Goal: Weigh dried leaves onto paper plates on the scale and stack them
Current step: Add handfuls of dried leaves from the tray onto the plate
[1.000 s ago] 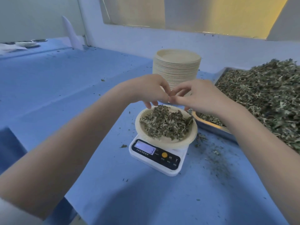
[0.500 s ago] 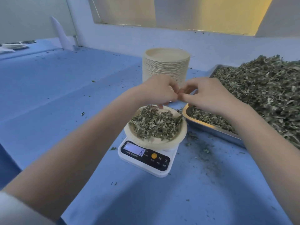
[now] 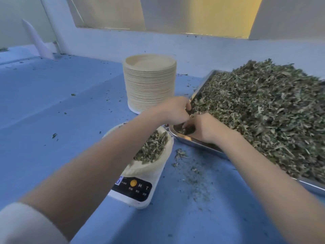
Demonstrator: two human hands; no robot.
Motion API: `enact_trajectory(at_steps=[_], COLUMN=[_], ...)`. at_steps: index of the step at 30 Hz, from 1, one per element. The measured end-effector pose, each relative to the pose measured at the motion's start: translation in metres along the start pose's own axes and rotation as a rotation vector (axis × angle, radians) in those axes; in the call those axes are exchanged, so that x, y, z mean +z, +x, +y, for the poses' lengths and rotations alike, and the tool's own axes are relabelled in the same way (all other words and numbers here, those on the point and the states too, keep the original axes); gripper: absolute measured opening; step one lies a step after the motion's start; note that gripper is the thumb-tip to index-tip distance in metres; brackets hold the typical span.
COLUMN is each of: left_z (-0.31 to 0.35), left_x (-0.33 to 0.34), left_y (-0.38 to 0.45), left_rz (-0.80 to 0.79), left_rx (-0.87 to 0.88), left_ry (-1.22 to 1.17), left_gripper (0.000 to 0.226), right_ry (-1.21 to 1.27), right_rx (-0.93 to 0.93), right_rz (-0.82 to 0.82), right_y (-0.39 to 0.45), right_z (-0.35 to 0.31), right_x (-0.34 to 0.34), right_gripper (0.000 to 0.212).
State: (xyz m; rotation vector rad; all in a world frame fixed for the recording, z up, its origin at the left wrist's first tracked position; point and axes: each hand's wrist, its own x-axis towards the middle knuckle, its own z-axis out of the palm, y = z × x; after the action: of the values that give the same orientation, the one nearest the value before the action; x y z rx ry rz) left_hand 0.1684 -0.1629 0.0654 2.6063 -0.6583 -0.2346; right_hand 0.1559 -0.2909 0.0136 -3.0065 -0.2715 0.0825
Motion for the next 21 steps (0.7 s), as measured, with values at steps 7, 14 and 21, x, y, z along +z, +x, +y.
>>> enact_trajectory(at_steps=[7, 14, 21], left_z=[-0.004, -0.017, -0.033], left_x=[0.003, -0.014, -0.039], left_y=[0.006, -0.007, -0.039], left_rz=[0.091, 0.183, 0.366], left_rx=[-0.052, -0.099, -0.106], left_ry=[-0.081, -0.268, -0.303], left_gripper=[0.040, 0.039, 0.032], right_ry=[0.201, 0.135, 0.408], right_rx=[0.014, 0.069, -0.150], right_rz=[0.312, 0.341, 0.400], right_y=[-0.006, -0.014, -0.022], right_z=[0.014, 0.006, -0.053], right_x=[-0.019, -0.045, -0.061], right_gripper=[0.017, 0.014, 0.016])
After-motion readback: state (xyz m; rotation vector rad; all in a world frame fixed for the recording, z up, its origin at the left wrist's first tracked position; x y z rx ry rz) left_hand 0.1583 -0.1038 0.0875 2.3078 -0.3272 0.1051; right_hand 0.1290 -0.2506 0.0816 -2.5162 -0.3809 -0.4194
